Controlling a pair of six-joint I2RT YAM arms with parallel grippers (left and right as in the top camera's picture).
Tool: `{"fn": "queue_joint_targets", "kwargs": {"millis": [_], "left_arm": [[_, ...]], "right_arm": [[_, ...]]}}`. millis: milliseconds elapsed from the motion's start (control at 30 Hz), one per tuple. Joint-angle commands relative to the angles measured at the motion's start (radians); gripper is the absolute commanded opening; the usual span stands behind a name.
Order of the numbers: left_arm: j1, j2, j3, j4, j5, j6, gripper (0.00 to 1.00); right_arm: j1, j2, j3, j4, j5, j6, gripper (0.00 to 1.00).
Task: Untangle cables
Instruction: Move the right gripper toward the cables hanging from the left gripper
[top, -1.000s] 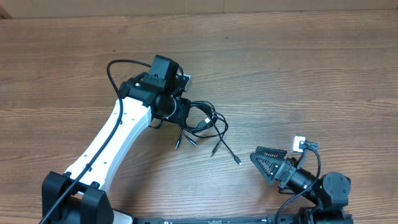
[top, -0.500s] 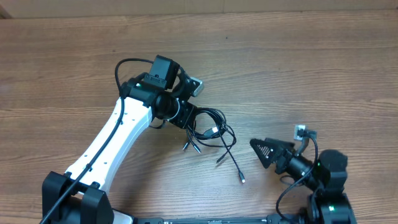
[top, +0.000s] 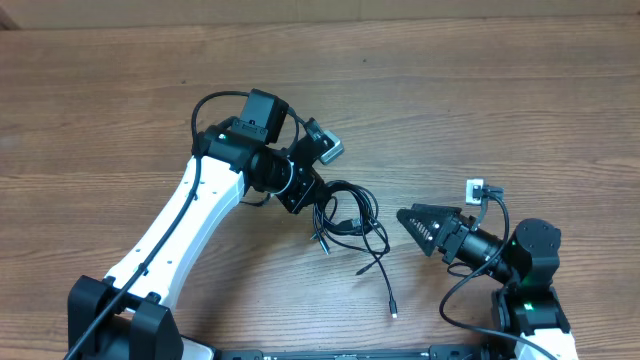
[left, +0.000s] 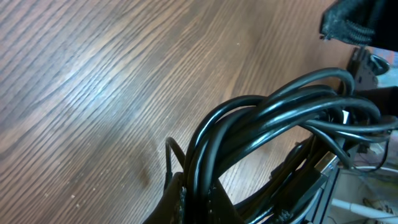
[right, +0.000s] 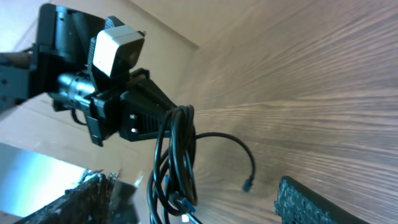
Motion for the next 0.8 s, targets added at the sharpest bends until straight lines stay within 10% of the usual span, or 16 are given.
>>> {"fn": "queue_joint_targets", "kwargs": {"millis": [0,367,767], "left_arm": [[-0.01,-0.002,-0.005,0.003,0.09,0.048,0.04],[-0.106,0.046,-0.005,0.017,0.108,0.019,0.04],[-0.13,0.048,-0.005,0.059,-0.121,-0.154,0.04]], "right_arm": [[0.009,0.053,0.019,0.061,-0.06,0.129,0.82],[0.172,0.183,0.019,0.195,0.037,0.146,0.74],[0.318,0.307,0.019,0.148,0.151,0.143,0.04]]}}
